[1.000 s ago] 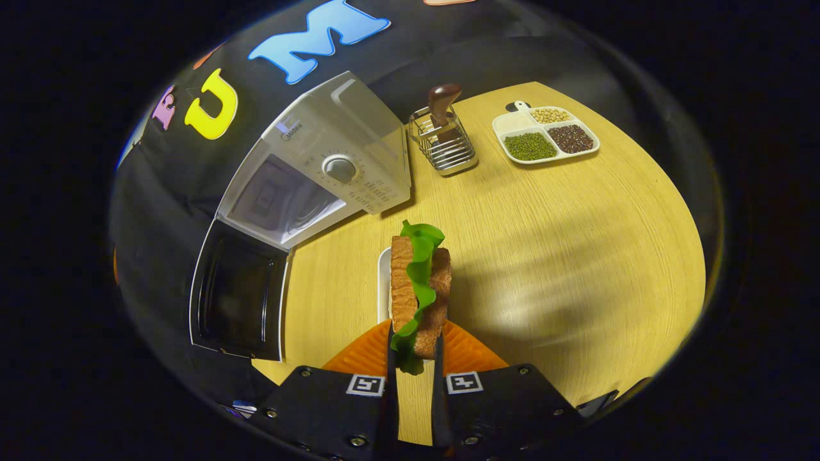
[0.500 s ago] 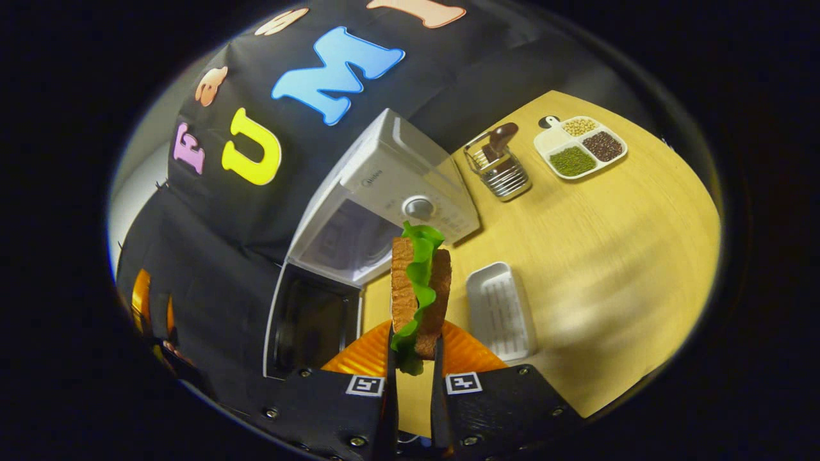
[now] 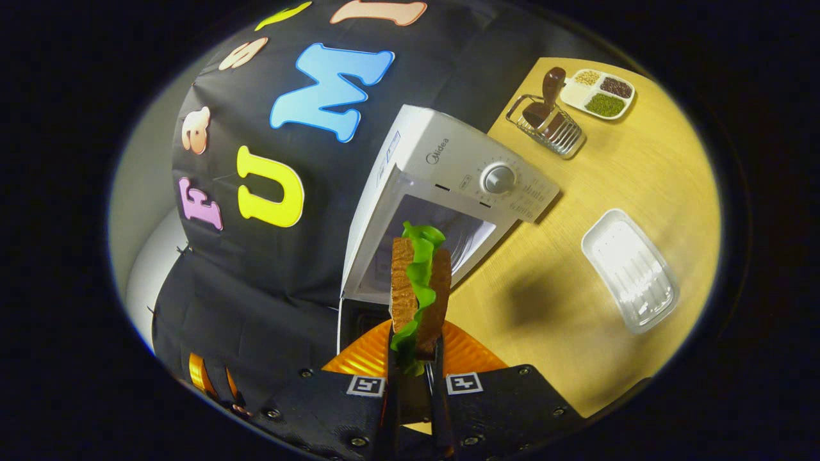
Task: Open the microwave oven with the left hand, put the food in, and close the microwave oven.
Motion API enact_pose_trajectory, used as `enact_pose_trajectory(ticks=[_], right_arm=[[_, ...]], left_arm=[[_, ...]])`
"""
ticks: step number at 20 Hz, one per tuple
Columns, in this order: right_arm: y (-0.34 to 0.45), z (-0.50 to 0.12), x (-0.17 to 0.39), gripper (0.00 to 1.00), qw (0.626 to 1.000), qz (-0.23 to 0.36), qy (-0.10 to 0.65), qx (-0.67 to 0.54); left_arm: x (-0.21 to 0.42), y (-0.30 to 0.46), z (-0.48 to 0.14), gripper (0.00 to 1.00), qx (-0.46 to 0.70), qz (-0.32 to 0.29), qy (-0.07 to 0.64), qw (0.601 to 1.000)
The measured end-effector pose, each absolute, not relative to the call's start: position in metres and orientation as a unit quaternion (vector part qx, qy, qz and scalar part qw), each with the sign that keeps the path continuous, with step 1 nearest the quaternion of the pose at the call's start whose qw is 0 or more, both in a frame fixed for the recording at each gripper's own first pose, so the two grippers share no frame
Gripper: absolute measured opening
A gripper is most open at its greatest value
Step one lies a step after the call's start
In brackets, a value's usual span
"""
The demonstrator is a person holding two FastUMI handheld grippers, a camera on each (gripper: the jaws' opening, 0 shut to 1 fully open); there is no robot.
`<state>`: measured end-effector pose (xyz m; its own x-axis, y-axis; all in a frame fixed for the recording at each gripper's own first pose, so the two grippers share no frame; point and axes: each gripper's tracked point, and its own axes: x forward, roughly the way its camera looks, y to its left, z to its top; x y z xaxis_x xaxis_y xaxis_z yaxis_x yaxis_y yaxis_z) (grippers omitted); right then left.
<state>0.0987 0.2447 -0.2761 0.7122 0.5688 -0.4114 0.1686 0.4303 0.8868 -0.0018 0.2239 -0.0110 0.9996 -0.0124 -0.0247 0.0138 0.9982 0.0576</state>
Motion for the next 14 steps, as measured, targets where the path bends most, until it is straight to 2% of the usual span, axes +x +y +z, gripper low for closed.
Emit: enact_pose_trajectory(ticks=[7,11,14], right_arm=[[0.301,-0.305,0.159,0.21,0.749,0.078,0.331,0.568],[0.318,-0.328,0.198,0.2,0.745,0.016,0.314,0.588],[0.328,-0.341,0.228,0.2,0.729,-0.018,0.288,0.62]], left_arm=[[-0.031,0.304,-0.006,0.95,0.022,0.037,0.016,0.999],[-0.044,0.337,-0.015,0.95,0.038,0.069,0.032,0.996],[-0.05,0.353,-0.022,0.96,0.048,0.084,0.045,0.994]])
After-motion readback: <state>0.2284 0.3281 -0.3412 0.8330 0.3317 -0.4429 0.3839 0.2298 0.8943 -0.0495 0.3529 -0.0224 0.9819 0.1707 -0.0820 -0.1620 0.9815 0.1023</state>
